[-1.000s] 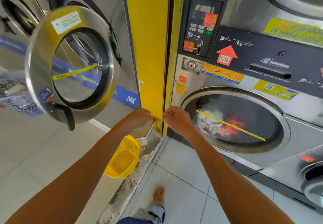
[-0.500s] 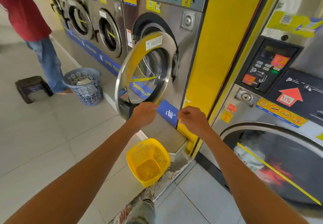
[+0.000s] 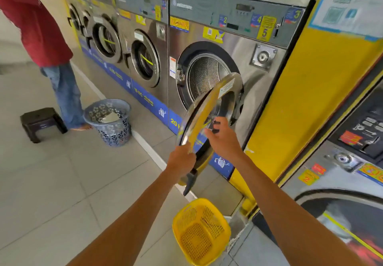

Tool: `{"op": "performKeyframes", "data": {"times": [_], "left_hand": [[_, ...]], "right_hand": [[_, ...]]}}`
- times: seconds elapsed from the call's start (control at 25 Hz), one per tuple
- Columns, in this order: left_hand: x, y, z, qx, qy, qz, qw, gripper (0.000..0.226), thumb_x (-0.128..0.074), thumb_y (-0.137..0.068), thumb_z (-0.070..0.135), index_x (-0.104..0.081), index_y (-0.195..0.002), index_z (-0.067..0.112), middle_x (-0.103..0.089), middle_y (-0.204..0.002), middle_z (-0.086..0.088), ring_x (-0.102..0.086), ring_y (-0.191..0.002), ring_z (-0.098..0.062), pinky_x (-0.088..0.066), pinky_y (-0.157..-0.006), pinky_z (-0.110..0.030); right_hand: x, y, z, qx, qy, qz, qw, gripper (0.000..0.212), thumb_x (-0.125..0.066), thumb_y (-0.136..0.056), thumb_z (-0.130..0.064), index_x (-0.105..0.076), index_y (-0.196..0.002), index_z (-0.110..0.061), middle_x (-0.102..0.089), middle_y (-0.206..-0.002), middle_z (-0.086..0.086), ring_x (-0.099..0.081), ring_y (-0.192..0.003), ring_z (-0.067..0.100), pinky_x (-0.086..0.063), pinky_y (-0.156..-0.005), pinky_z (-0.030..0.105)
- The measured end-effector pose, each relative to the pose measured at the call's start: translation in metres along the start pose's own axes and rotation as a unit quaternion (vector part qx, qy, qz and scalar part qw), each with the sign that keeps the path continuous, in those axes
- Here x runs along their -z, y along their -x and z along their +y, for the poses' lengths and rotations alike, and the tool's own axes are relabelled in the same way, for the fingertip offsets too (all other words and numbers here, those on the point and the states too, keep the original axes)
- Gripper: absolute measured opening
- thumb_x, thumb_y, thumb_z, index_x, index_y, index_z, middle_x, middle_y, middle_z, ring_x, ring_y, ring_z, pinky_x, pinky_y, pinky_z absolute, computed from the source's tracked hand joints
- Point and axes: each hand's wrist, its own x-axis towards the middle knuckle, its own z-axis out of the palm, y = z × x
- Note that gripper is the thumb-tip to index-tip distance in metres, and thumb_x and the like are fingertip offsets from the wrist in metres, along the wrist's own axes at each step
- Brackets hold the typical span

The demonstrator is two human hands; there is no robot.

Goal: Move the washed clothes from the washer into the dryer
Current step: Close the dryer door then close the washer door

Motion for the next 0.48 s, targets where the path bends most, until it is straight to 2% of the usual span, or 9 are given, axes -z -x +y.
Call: {"op": "performKeyframes", "data": {"times": [0.08,0.16,0.2,0.24,0.32,0.36,0.4,0.48], "left_hand": [[0.007,-0.009,-0.007,-0.010,0.053,-0.028,0.998,0.009,-0.045,-0.088,0.011,-0.051,-0.093,0.009,-0.055,-0.085,-0.015,-0.058,-0.088,-0.038,-0.045,-0.072,-0.038],[0.017,-0.019,-0.015,-0.007,0.089,-0.053,0.995,0.020,-0.046,-0.090,0.014,-0.059,-0.100,0.003,-0.054,-0.081,-0.006,-0.060,-0.093,-0.039,-0.050,-0.082,-0.043],[0.022,-0.024,-0.017,0.000,0.100,-0.070,0.993,0.024,-0.046,-0.090,0.013,-0.061,-0.104,0.000,-0.054,-0.080,-0.004,-0.061,-0.098,-0.039,-0.051,-0.084,-0.042],[0.028,-0.031,-0.021,0.004,0.107,-0.091,0.990,0.024,-0.046,-0.090,0.010,-0.061,-0.104,-0.001,-0.055,-0.081,-0.006,-0.061,-0.097,-0.039,-0.049,-0.081,-0.041],[0.047,-0.042,-0.027,0.021,0.120,-0.094,0.988,0.016,-0.045,-0.087,0.003,-0.060,-0.091,0.000,-0.055,-0.082,-0.024,-0.055,-0.081,-0.042,-0.042,-0.070,-0.040],[0.059,-0.049,-0.034,0.033,0.132,-0.090,0.987,0.015,-0.043,-0.088,0.004,-0.058,-0.087,0.001,-0.055,-0.084,-0.030,-0.052,-0.079,-0.045,-0.039,-0.068,-0.039],[0.069,-0.057,-0.041,0.026,0.120,-0.088,0.989,0.017,-0.043,-0.089,0.006,-0.057,-0.082,0.004,-0.055,-0.082,-0.028,-0.052,-0.077,-0.042,-0.040,-0.068,-0.038],[0.091,-0.075,-0.057,0.049,0.163,-0.063,0.983,0.022,-0.046,-0.091,0.015,-0.057,-0.072,0.013,-0.056,-0.076,-0.014,-0.051,-0.074,-0.031,-0.045,-0.069,-0.036]], "right_hand": [[-0.011,-0.021,-0.024,-0.063,-0.053,0.030,0.996,0.044,-0.055,-0.097,-0.042,-0.043,-0.130,-0.017,-0.059,-0.103,-0.004,-0.059,-0.088,0.014,-0.043,-0.078,0.029],[-0.020,-0.038,-0.043,-0.096,-0.068,0.029,0.993,0.038,-0.053,-0.097,-0.046,-0.049,-0.122,-0.017,-0.061,-0.105,-0.003,-0.058,-0.094,0.017,-0.041,-0.081,0.030],[-0.023,-0.044,-0.047,-0.096,-0.062,0.027,0.993,0.029,-0.055,-0.096,-0.046,-0.055,-0.110,-0.020,-0.066,-0.104,-0.002,-0.062,-0.097,0.019,-0.043,-0.082,0.032],[-0.028,-0.051,-0.050,-0.097,-0.055,0.033,0.993,0.020,-0.057,-0.095,-0.045,-0.059,-0.094,-0.024,-0.069,-0.100,0.000,-0.066,-0.097,0.021,-0.047,-0.083,0.034],[-0.037,-0.066,-0.056,-0.108,-0.055,0.038,0.992,0.026,-0.062,-0.090,-0.046,-0.060,-0.073,-0.027,-0.073,-0.090,0.007,-0.070,-0.091,0.026,-0.054,-0.086,0.043],[-0.044,-0.075,-0.058,-0.119,-0.066,0.033,0.990,0.030,-0.064,-0.087,-0.050,-0.063,-0.069,-0.025,-0.073,-0.086,0.009,-0.070,-0.088,0.027,-0.056,-0.087,0.047],[-0.054,-0.086,-0.061,-0.128,-0.074,0.025,0.989,0.035,-0.065,-0.082,-0.056,-0.067,-0.071,-0.023,-0.073,-0.083,0.007,-0.070,-0.087,0.026,-0.057,-0.087,0.049],[-0.075,-0.109,-0.067,-0.153,-0.094,0.016,0.984,0.047,-0.065,-0.072,-0.064,-0.071,-0.080,-0.017,-0.071,-0.078,0.002,-0.070,-0.086,0.023,-0.058,-0.087,0.047]]}}
